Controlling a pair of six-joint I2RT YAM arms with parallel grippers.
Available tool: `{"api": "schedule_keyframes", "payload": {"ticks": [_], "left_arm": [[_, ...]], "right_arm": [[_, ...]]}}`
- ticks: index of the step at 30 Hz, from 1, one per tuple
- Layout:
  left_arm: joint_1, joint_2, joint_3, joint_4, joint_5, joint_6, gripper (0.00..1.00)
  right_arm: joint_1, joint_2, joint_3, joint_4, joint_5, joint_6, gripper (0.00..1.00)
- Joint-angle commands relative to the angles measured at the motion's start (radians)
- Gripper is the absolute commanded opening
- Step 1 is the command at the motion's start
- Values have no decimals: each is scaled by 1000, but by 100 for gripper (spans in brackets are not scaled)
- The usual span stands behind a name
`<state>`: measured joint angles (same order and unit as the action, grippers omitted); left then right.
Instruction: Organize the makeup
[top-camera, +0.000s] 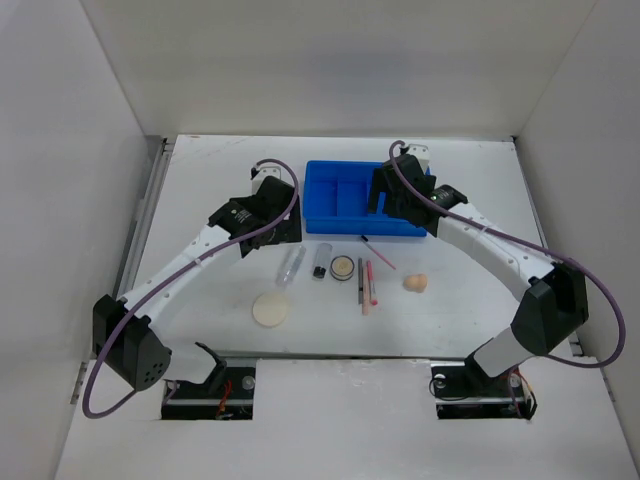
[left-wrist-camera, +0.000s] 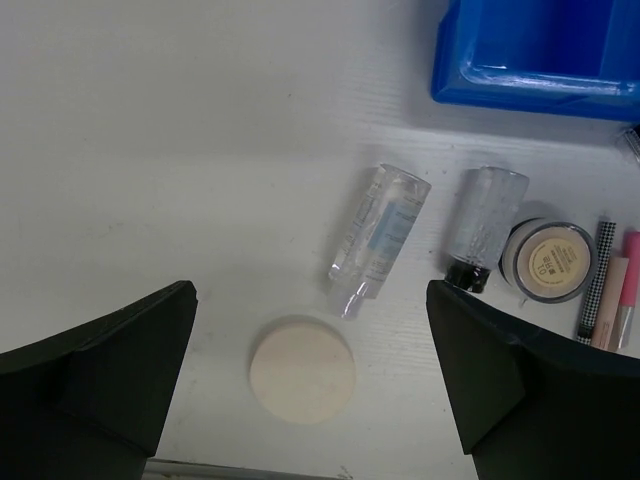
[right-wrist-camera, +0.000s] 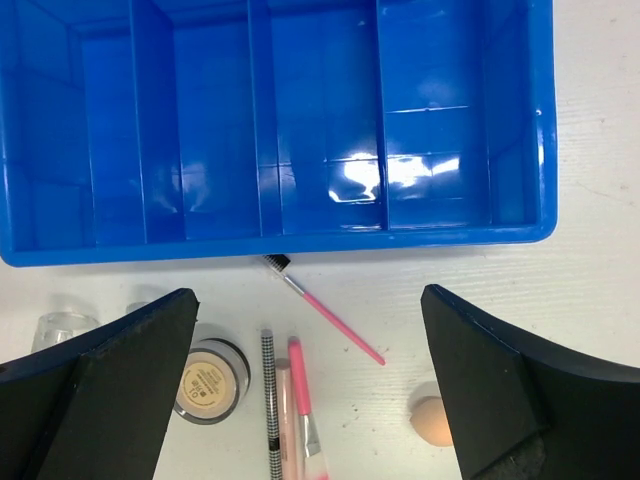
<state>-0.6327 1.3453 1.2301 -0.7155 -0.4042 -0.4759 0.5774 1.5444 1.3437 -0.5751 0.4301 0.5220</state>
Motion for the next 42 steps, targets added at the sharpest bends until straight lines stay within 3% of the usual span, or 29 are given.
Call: {"api": "schedule_keyframes", "payload": {"ticks": [1,15,22,25,29,32,36,42], "left_arm": [[1,-14,25,-13,-8,14,100],[-9,-83,-84,64,106,65,100],[-156,-45,-122,122,105,56,87],[-211,38,-123,145,69,20,87],[-211,93,-171,227,-2,-9,80],[-211,103,-172,249,-48,0,80],[-184,152,-172,249,-77,-9,89],[-56,222,-210,356,88,-9,85]], "right_arm": [[7,-44,3,29,10,-13,100],[7,-128,-43,-31,71,6,100],[7,-308,-136,-42,53,6,100],[7,-329,-137,-60,44,6,100],[7,-340,-137,-69,44,6,100],[7,-331,-146,-80,44,6,100],[7,-331,-156,-80,44,6,100],[7,-310,-156,-80,35,6,100]]}}
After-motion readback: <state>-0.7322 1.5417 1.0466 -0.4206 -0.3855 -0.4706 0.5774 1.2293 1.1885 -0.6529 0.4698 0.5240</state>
